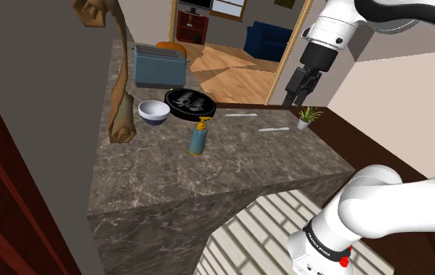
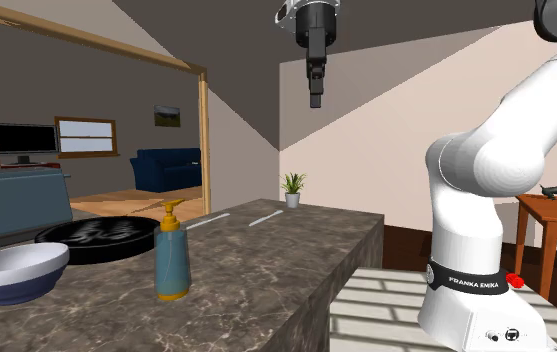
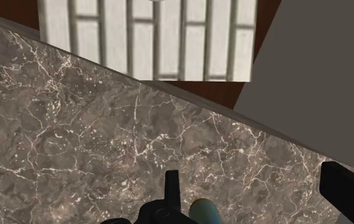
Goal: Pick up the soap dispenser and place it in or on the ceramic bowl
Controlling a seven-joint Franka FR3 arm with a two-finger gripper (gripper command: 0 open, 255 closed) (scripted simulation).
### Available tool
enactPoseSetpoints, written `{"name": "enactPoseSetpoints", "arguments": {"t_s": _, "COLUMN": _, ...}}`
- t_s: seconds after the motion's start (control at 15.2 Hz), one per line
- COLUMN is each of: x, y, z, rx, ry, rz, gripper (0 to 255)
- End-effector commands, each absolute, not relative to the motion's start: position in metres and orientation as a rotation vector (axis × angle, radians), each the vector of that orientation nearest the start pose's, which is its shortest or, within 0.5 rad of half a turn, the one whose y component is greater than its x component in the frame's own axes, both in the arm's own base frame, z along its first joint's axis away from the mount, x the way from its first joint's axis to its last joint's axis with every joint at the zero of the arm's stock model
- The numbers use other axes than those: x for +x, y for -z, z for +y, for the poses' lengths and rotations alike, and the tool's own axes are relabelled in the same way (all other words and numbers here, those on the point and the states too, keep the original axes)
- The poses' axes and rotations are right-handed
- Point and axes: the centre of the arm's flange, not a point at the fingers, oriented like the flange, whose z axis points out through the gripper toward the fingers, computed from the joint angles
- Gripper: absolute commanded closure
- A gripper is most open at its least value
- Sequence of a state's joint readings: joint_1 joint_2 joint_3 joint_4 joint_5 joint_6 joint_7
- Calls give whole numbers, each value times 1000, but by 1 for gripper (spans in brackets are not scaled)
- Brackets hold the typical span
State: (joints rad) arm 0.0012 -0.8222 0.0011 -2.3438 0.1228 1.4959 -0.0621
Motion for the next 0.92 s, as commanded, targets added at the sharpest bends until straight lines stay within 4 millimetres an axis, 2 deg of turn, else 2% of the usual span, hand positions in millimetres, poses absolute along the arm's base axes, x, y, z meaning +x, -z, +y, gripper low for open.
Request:
{"name": "enactPoseSetpoints", "arguments": {"t_s": 0.0, "x": 289, "y": -601, "z": 15, "rx": -3017, "ry": -33, "rz": -108, "gripper": 0}}
{"name": "enactPoseSetpoints", "arguments": {"t_s": 0.86, "x": 373, "y": -477, "z": 55, "rx": -3017, "ry": 254, "rz": -53, "gripper": 0}}
